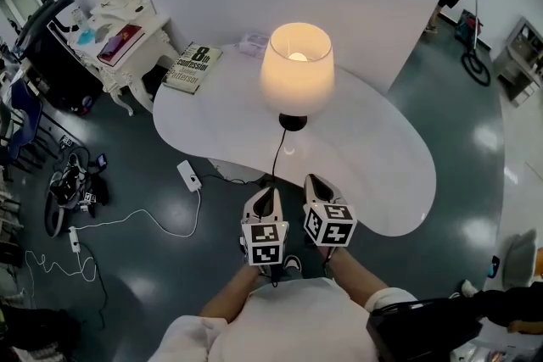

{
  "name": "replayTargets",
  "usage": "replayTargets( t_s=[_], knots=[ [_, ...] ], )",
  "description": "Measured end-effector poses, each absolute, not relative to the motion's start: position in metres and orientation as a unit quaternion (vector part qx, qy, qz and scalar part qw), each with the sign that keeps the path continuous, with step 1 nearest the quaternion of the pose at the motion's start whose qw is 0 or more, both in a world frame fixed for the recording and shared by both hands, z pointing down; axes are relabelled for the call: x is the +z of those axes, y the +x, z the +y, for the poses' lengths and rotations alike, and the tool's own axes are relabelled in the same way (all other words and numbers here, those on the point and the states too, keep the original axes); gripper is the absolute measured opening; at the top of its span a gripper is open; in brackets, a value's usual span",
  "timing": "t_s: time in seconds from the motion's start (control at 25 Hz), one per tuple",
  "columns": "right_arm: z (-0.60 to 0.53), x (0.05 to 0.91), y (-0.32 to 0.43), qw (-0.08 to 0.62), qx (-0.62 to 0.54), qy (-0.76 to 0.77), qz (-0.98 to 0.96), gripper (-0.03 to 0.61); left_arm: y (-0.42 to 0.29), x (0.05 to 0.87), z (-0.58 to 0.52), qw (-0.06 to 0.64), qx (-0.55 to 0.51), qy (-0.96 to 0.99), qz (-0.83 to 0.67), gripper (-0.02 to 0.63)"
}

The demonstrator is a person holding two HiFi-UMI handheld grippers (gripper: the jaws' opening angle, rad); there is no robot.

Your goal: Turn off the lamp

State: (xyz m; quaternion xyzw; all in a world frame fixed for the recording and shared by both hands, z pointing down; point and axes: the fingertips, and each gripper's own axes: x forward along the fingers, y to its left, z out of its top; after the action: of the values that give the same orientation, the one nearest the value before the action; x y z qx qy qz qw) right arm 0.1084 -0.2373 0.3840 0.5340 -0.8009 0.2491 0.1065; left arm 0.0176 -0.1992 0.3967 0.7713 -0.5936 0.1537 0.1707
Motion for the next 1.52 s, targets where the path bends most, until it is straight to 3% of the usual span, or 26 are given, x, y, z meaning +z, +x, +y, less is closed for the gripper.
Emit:
replayTargets(
  t_s=[0.72, 1.52],
  knots=[
    [-0.232, 0.475, 0.080, 0.148, 0.293, 0.504, -0.799, -0.002, -0.005, 0.501, -0.189, 0.253, 0.168, 0.743, -0.597, 0.008],
    [-0.220, 0.673, 0.070, 0.198, 0.329, 0.492, -0.781, -0.002, -0.016, 0.712, -0.180, 0.325, 0.156, 0.706, -0.610, 0.008]
  ],
)
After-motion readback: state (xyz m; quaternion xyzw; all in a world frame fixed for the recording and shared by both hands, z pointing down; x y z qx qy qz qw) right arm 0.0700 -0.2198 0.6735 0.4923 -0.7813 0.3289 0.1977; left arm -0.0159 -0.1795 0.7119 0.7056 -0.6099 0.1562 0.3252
